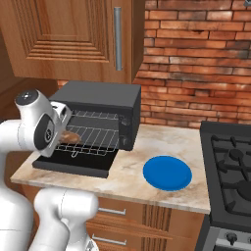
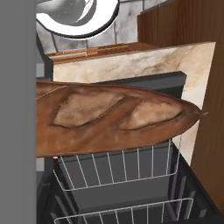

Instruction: Pull the toaster oven rack outwards. Pick up the baguette from the plate and place it on the toaster oven rack. Close the toaster oven door fully and set the temperature to the lowest setting.

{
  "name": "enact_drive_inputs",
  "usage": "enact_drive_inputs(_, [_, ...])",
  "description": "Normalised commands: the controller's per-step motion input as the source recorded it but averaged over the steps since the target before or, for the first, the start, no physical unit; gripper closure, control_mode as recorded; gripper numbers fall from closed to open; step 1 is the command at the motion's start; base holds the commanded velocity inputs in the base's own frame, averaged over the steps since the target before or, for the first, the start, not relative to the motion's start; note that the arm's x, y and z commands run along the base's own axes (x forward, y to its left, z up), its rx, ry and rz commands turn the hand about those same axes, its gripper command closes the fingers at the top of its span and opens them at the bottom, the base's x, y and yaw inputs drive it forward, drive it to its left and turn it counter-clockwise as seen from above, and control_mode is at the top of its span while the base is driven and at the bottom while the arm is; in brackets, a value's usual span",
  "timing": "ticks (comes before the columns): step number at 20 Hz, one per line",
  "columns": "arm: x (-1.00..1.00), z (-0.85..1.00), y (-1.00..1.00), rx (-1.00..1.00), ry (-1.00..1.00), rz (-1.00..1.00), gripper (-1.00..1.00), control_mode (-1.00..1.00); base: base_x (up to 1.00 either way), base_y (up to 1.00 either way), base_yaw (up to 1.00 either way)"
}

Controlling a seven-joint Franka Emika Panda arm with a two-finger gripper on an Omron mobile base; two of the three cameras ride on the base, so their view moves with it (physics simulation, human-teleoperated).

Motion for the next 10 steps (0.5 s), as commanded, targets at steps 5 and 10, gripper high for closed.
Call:
enact_drive_inputs(5, [0.22,0.00,0.22,0.00,0.00,0.01,1.00,-1.00,0.00,0.00,0.00])
enact_drive_inputs(10, [0.31,-0.05,0.24,0.00,0.00,0.03,1.00,-1.00,0.00,0.00,0.00])
